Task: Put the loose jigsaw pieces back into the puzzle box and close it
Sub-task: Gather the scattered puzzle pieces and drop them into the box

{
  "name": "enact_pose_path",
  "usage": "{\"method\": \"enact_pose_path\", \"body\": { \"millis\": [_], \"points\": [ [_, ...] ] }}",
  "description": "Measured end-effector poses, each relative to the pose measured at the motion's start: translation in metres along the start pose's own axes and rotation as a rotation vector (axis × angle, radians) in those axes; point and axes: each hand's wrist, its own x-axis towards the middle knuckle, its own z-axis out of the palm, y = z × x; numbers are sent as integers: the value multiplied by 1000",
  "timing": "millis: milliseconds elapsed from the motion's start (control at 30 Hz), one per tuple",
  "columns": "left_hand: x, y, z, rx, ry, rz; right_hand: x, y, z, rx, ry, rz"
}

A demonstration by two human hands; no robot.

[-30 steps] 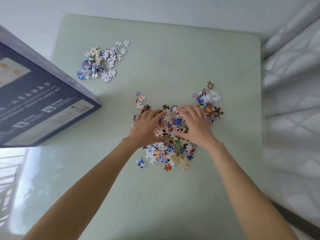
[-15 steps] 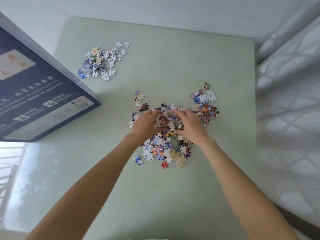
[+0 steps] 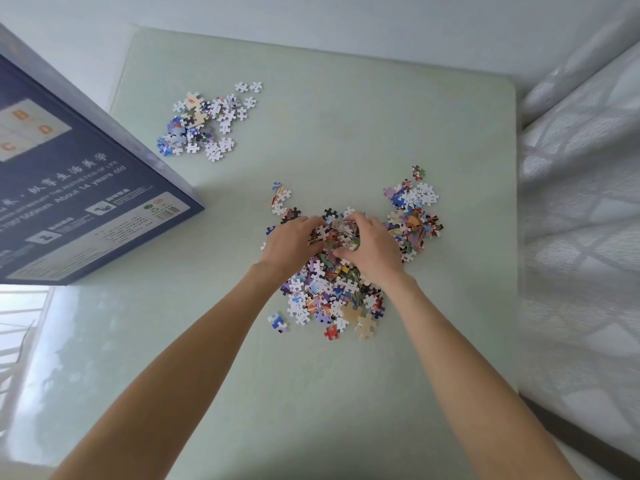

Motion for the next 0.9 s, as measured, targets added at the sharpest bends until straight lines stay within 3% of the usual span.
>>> {"method": "enact_pose_path", "body": {
  "millis": [267,533,900],
  "points": [
    [-1,5,-6,13,16,-24,-5,-5,-8,91,28,7],
    [-10,4,-13,-58,107,-35,-13,-4,-9,28,170,-42],
    [-15,2,-5,-159,61,-56,-21,-1,2,-60,87,-131]
  ]
}}
